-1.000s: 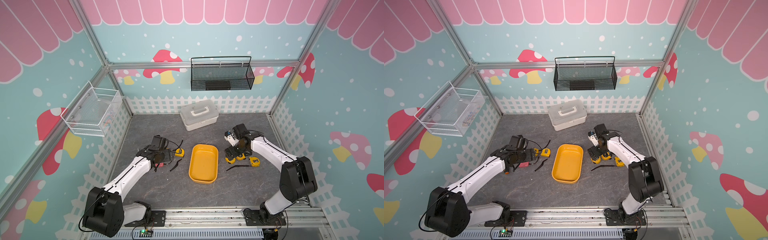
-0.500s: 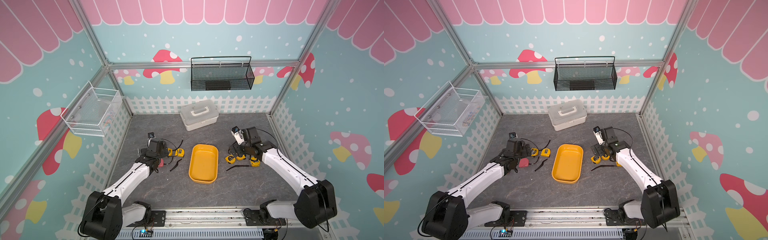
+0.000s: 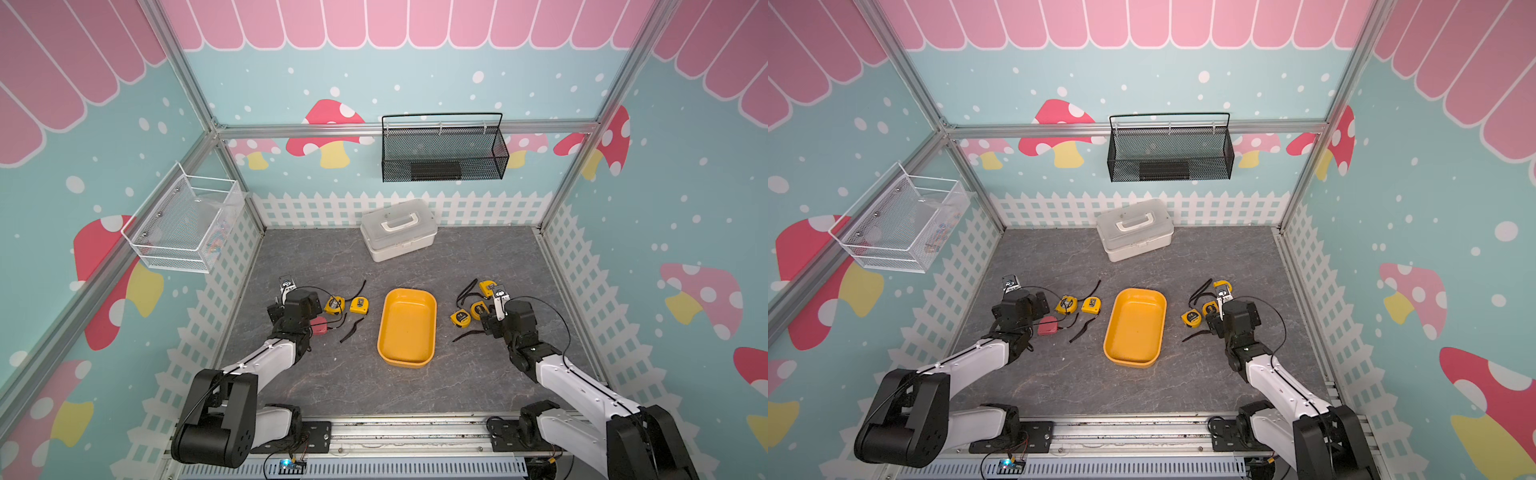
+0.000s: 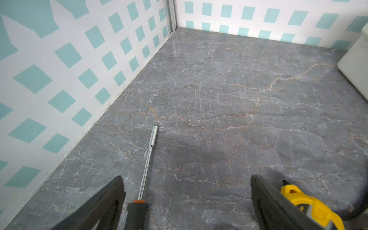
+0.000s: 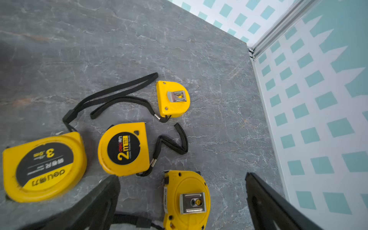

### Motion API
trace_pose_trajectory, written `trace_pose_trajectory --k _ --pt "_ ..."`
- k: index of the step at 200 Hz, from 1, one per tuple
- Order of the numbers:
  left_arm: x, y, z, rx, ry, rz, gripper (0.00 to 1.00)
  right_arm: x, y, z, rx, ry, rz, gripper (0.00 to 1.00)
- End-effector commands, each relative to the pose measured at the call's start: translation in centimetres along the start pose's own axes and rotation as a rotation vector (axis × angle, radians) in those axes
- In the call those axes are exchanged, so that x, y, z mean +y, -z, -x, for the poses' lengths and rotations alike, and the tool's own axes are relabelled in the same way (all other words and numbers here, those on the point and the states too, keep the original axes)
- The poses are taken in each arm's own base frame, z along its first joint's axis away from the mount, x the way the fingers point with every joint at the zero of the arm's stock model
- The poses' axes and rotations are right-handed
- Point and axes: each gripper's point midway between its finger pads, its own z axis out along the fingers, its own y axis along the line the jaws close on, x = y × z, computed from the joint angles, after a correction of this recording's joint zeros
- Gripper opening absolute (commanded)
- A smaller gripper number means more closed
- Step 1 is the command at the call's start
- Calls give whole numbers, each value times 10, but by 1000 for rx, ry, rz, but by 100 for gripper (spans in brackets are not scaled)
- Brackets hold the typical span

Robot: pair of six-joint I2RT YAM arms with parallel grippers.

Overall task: Take the tape measure out of the storage box
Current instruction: Reset both arms

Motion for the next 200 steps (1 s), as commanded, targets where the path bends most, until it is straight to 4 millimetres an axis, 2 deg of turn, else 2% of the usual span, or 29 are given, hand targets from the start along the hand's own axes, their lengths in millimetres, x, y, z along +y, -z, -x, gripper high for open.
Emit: trace_pose_trajectory --k 1,26,54,78,94,101,112,123,136,159,200 --pt "-6 -3 28 -109 8 -32 99 -7 -5 13 -61 -62 -29 99" --pt "-10 -6 35 -147 -2 -44 99 -9 -11 19 -93 -71 -26 99" --pt "-1 -16 41 -166 38 -14 99 -15 -19 27 -144 -107 -25 99" --pt "-12 -21 41 -172 55 -83 99 -26 -29 33 -181 -147 -53 99" --pt "-24 -22 27 -217 47 -162 99 -30 -37 38 -209 -168 -46 99" --pt "-26 -23 26 -249 42 -171 99 -31 -41 40 -209 -155 -46 99" --pt "-25 -23 21 -210 42 -175 99 -31 -47 37 -212 -154 -51 99" --pt "-26 -22 26 -245 48 -181 99 -33 -53 32 -231 -171 -67 99" --pt "-32 -21 22 -217 25 -215 99 -28 -62 22 -218 -171 -57 99" --pt "-45 -23 23 -203 -18 -273 99 -26 -65 23 -201 -164 -44 99" --pt "-46 -25 23 -199 -21 -272 99 -27 -68 23 -191 -163 -42 99"
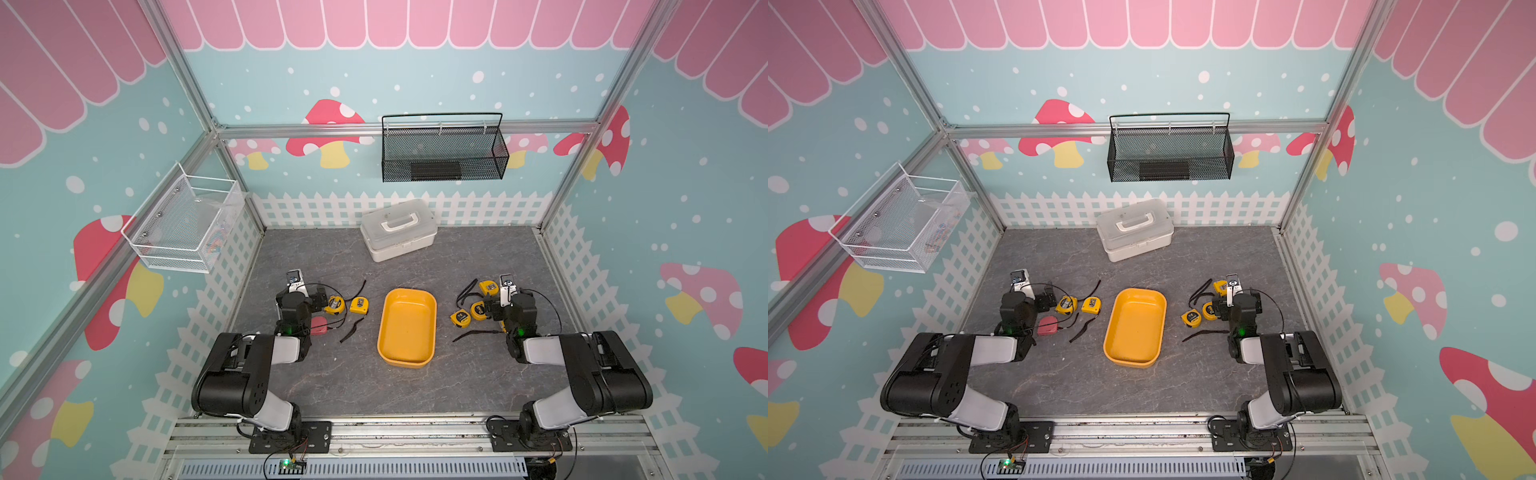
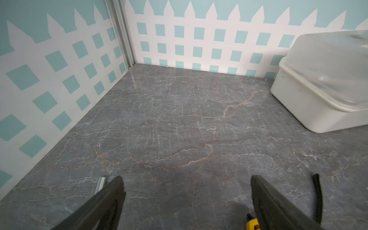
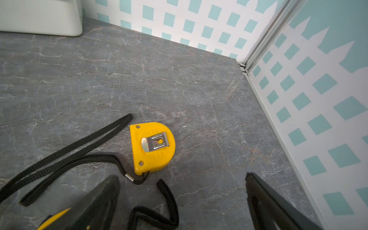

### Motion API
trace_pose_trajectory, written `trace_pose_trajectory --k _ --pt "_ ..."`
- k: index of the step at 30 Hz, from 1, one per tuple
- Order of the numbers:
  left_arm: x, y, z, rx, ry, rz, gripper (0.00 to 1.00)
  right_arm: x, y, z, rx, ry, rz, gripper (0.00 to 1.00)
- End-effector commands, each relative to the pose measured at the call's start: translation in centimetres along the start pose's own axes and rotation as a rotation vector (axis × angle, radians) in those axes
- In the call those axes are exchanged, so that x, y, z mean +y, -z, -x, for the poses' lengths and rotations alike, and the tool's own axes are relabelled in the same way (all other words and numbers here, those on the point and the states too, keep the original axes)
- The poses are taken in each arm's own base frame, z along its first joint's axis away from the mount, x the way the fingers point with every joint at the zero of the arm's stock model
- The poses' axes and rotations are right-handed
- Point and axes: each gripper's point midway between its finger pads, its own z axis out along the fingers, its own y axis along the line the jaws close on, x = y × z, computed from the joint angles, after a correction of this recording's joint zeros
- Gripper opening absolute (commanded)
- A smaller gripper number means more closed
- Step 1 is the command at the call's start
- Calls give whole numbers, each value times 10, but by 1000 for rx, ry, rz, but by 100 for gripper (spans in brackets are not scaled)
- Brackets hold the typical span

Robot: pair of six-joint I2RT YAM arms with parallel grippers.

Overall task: Take the tape measure out of the storage box
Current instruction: Reset both arms

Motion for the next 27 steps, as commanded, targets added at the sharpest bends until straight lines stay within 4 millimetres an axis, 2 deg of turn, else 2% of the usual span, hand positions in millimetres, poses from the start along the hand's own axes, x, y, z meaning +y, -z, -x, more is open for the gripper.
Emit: trace_pose_trajectory --k 1,27 --pt "-5 -3 7 -19 -14 -29 99 -2 -2 11 -26 -15 0 99" --pt "-5 -3 7 -13 -17 -28 99 -2 -2 12 -36 -13 -1 99"
